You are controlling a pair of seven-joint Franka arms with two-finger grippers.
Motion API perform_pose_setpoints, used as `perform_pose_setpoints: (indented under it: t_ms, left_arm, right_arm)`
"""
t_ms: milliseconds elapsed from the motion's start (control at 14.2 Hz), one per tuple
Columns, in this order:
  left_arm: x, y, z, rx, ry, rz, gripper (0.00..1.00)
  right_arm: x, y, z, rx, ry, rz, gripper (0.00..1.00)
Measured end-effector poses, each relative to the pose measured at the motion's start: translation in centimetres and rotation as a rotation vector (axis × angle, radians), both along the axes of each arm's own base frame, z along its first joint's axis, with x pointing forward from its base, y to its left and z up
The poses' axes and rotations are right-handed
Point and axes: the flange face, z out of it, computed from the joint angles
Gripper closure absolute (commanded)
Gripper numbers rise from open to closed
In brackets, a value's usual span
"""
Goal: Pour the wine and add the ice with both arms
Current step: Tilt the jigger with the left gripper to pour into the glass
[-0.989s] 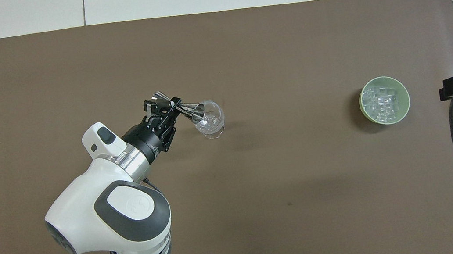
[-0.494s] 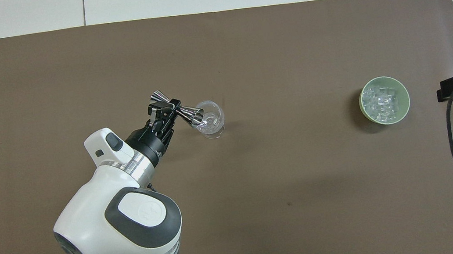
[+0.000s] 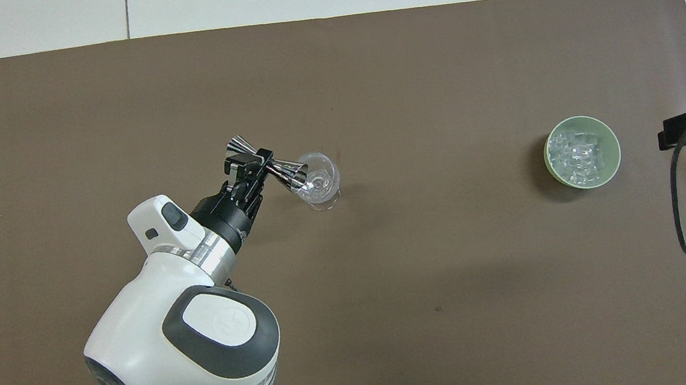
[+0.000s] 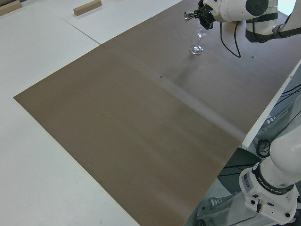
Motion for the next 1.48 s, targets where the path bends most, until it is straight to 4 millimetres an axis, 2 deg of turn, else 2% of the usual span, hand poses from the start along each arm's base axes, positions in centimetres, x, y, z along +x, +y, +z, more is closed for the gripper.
perform_pose_setpoints:
  t_ms: [282, 847, 1200, 1483]
  left_arm:
    - [-0.1, -0.1, 0.7, 0.058, -0.046, 0.009, 1.00]
    - [0.5, -1.2, 1.9, 0.114, -0.109, 0.058, 1.00]
    - [0.0, -2.7, 1.6, 0.167, -0.137, 0.034, 1.00]
    - [-0.1, -2.9, 1.5, 0.191, -0.150, 0.017, 1.00]
  right_arm:
    - [-0.4, 0.3, 0.4, -0.001, -0.004, 0.005, 0.00]
    - [-1.3, 0.4, -0.9, 0.001, 0.033, 0.007, 0.00]
    - [-1.5, 0.4, -0.9, 0.001, 0.037, 0.007, 0.00]
    - [-1.5, 0.5, -1.0, 0.001, 0.040, 0.010, 0.00]
